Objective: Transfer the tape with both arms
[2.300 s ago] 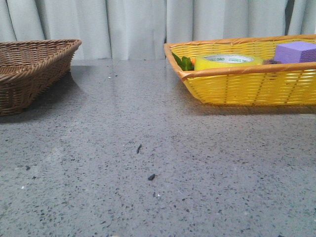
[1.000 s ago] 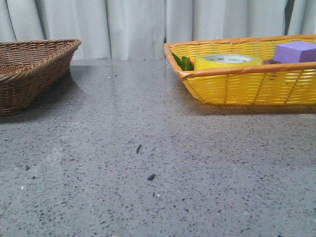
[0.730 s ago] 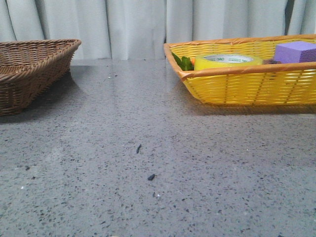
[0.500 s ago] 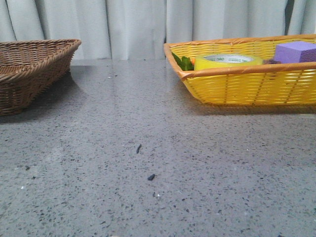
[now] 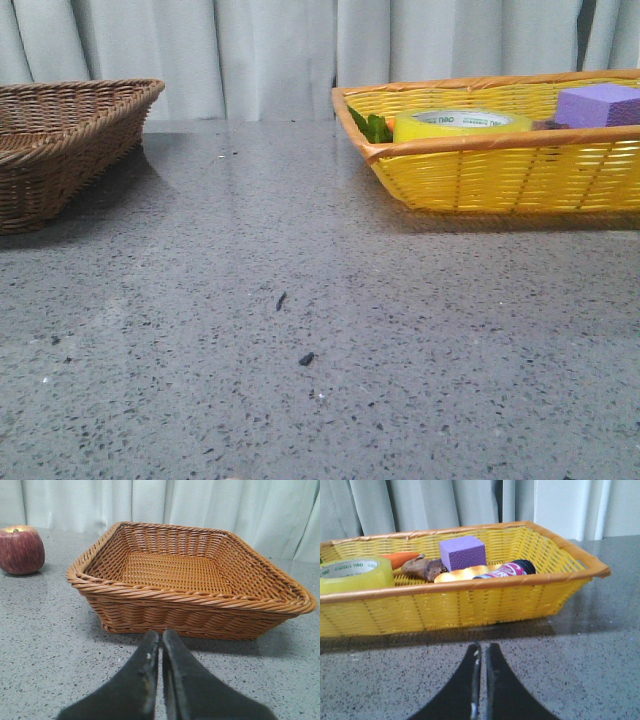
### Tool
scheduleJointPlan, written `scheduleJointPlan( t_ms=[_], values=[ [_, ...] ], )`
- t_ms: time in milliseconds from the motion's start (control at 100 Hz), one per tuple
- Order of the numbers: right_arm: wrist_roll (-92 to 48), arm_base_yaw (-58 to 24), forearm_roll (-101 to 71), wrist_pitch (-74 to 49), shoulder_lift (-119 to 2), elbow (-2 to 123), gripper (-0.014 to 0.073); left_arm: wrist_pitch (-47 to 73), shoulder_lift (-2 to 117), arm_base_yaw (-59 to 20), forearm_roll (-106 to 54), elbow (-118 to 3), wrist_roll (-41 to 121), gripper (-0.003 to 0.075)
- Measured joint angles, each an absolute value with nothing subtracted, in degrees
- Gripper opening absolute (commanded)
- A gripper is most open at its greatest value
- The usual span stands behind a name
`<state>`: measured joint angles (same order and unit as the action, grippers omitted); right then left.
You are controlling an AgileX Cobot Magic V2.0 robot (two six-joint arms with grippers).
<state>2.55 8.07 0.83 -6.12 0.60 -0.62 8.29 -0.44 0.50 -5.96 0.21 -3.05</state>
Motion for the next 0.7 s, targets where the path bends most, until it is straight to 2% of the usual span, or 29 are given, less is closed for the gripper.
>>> scheduleJointPlan(
  t_ms=[700],
  values=[
    [2.55, 8.07, 0.83, -5.24, 0.6, -0.62, -0.0068, 8.29, -0.44, 0.5, -1.9, 0.21, -3.05, -0.0021]
  ],
)
